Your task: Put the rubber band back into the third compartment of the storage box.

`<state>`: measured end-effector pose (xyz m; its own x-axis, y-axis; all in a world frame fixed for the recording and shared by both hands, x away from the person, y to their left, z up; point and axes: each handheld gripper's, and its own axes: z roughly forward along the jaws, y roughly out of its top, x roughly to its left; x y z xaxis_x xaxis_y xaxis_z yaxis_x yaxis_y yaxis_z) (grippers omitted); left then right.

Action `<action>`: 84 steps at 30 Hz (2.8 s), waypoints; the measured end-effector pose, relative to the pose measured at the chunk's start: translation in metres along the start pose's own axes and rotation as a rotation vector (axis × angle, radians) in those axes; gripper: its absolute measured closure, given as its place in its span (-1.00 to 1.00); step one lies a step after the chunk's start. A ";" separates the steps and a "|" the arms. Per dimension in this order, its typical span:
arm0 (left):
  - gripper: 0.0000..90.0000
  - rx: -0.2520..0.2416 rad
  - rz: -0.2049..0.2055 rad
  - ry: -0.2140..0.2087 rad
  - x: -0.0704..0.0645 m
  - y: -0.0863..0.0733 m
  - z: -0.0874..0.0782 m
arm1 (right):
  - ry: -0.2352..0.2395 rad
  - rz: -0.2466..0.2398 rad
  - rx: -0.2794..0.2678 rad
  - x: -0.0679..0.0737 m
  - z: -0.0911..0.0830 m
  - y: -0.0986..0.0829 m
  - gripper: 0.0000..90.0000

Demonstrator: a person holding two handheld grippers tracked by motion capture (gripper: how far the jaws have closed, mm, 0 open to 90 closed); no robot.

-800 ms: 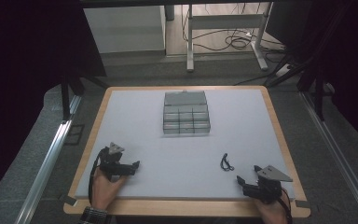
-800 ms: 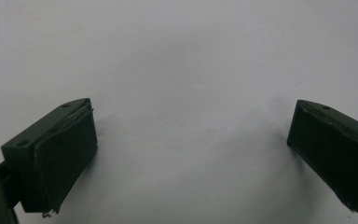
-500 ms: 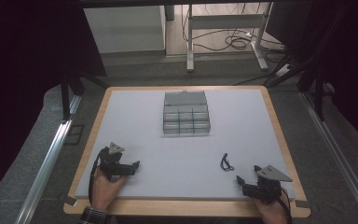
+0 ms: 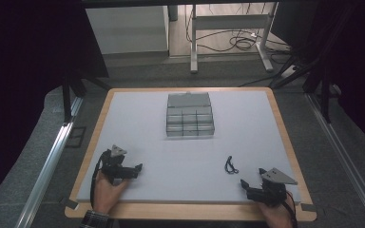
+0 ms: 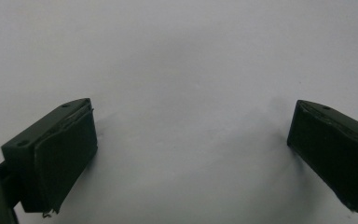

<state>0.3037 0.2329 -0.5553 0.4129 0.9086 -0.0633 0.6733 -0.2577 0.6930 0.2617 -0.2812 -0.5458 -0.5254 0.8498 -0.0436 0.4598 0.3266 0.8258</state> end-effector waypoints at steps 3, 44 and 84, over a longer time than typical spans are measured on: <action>-0.97 0.000 0.000 0.000 0.000 0.000 0.000 | 0.007 -0.001 -0.002 -0.001 0.000 0.000 -0.65; -0.97 -0.001 0.000 0.000 0.000 0.000 0.000 | 0.070 0.050 0.209 -0.010 0.001 0.036 -0.59; -0.97 0.001 0.002 0.000 0.000 0.000 0.000 | 0.160 -0.063 0.492 -0.009 0.039 0.088 -0.19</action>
<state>0.3036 0.2332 -0.5552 0.4142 0.9080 -0.0623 0.6732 -0.2596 0.6923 0.3348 -0.2440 -0.4949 -0.6479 0.7609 0.0339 0.6858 0.5634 0.4607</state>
